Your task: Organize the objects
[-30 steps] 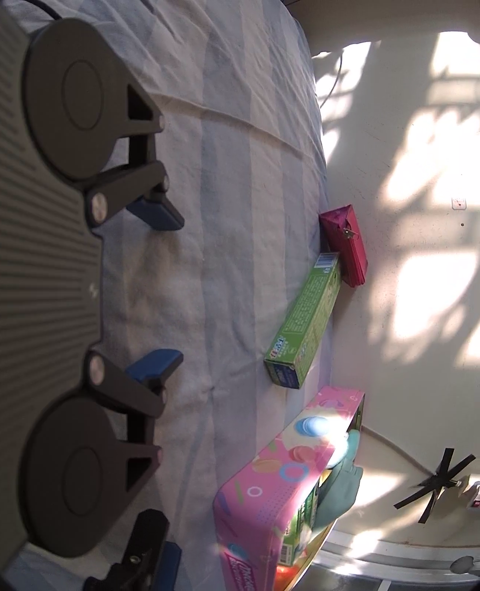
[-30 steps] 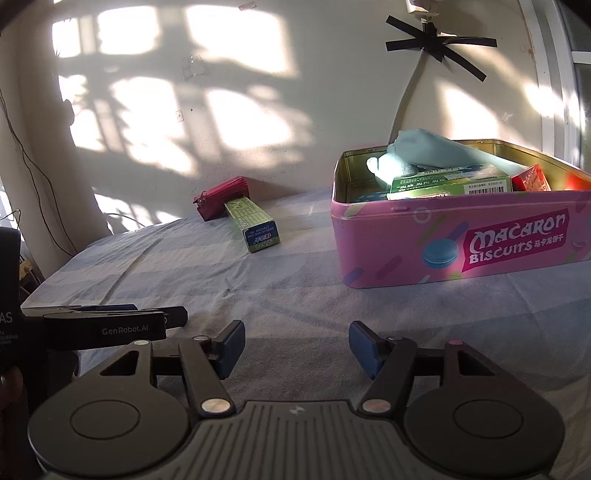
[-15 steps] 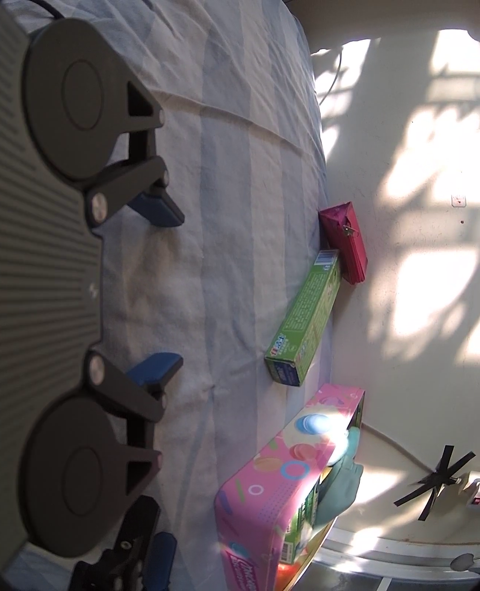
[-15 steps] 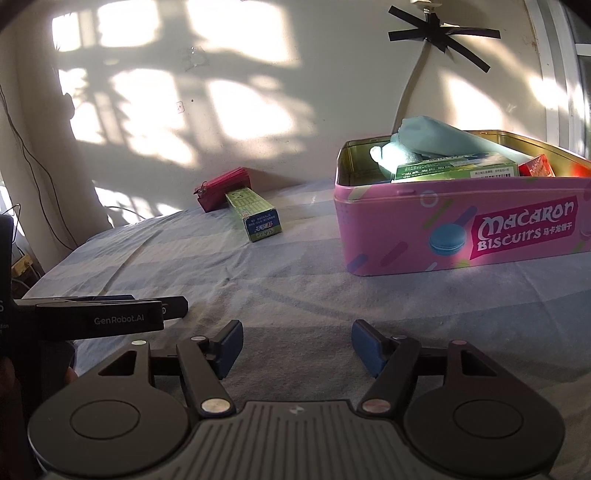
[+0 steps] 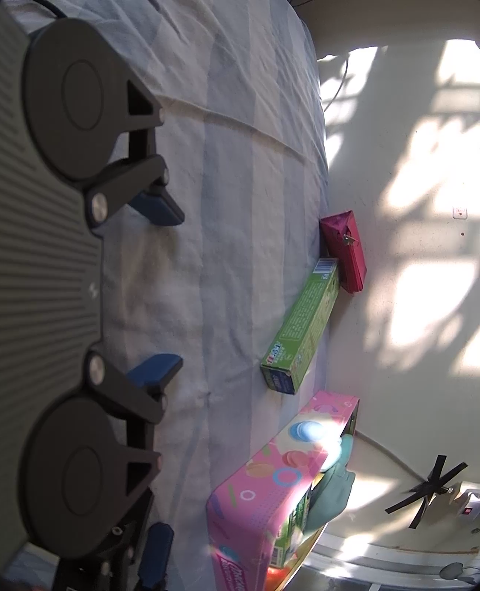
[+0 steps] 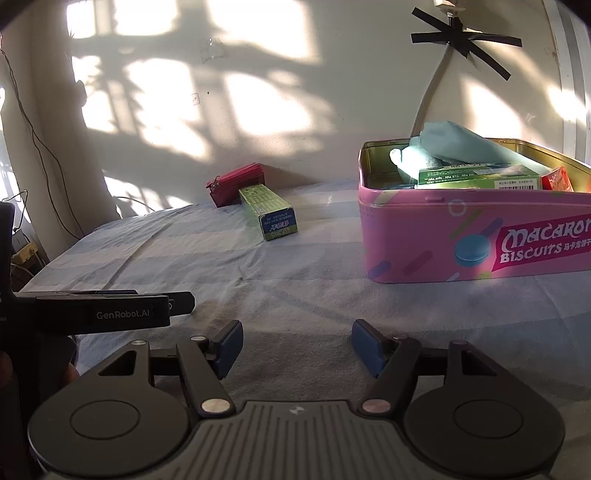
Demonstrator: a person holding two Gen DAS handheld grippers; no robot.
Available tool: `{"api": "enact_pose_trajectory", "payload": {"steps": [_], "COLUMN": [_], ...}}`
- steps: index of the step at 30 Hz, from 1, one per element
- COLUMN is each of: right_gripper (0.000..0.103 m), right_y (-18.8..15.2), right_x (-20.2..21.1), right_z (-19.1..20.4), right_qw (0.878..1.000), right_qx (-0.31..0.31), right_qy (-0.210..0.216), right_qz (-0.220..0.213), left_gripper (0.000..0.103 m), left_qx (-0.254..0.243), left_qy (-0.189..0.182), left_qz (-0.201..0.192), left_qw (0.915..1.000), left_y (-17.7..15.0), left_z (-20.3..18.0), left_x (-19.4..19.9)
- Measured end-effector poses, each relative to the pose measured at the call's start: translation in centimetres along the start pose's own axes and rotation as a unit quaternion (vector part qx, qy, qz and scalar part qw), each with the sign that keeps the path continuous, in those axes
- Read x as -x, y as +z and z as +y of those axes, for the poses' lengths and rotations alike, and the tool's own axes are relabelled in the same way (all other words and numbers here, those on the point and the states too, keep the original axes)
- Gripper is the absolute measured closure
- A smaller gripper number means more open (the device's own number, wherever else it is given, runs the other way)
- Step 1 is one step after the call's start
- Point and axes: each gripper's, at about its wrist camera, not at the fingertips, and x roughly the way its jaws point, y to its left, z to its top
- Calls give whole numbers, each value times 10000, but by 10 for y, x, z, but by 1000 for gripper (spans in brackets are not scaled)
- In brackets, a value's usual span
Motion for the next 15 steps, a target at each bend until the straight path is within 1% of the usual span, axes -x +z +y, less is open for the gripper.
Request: {"api": "enact_pose_trajectory", "payload": {"steps": [6, 9, 11, 15], "right_gripper": [36, 37, 37, 37], "right_y": [8, 16, 25, 43], "right_x": [-12, -28, -39, -69], "right_z": [6, 12, 17, 27], "right_qw": [9998, 9993, 9988, 9981], "right_qx": [163, 329, 426, 563], "right_qy": [71, 86, 178, 219], "right_qz": [86, 171, 159, 151], "left_gripper": [25, 25, 25, 25], "left_qx": [150, 375, 485, 757], "left_qy": [46, 154, 303, 439], "left_qz": [-28, -47, -49, -87], "left_qw": [9999, 9992, 9983, 9961], "left_y": [1, 3, 6, 9], "left_z": [5, 16, 26, 45], "left_x": [0, -2, -5, -8]}}
